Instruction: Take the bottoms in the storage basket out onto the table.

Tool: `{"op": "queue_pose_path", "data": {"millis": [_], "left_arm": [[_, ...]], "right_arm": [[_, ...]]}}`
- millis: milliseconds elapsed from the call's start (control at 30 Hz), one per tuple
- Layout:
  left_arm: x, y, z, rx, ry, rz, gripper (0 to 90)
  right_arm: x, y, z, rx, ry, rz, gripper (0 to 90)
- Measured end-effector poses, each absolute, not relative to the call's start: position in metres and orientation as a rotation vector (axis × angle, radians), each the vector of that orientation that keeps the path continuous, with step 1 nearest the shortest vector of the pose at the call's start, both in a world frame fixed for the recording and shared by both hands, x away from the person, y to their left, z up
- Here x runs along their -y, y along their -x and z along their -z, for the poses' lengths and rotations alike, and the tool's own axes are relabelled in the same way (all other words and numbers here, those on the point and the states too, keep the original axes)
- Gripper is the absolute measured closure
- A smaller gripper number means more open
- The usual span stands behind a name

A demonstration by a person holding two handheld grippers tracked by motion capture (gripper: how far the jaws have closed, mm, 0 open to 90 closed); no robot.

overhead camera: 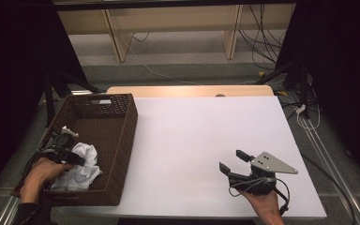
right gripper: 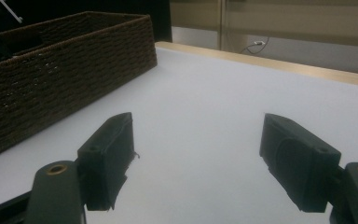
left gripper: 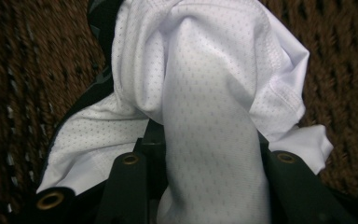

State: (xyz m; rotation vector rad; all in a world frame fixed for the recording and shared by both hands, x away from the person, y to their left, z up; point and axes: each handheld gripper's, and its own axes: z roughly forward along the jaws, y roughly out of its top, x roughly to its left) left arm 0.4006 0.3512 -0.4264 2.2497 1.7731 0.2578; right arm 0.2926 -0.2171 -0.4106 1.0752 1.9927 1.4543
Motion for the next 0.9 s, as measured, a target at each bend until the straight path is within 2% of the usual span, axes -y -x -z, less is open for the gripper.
{"op": "queue_pose_path", "data": {"millis": [300, 900], "left_arm": [[-0.347, -0.396, 0.399, -1.669, -2.064, -0.407, 63.6], [-0.338, -0.390, 0.373, -1.590, -1.829, -0.556, 63.5]], "right_arm": [[0.217, -0.293, 0.411, -1.991, -1.074, -1.455, 27.1], [0.218, -0.292, 0.410, -1.989, -1.075, -1.453, 27.1]]}}
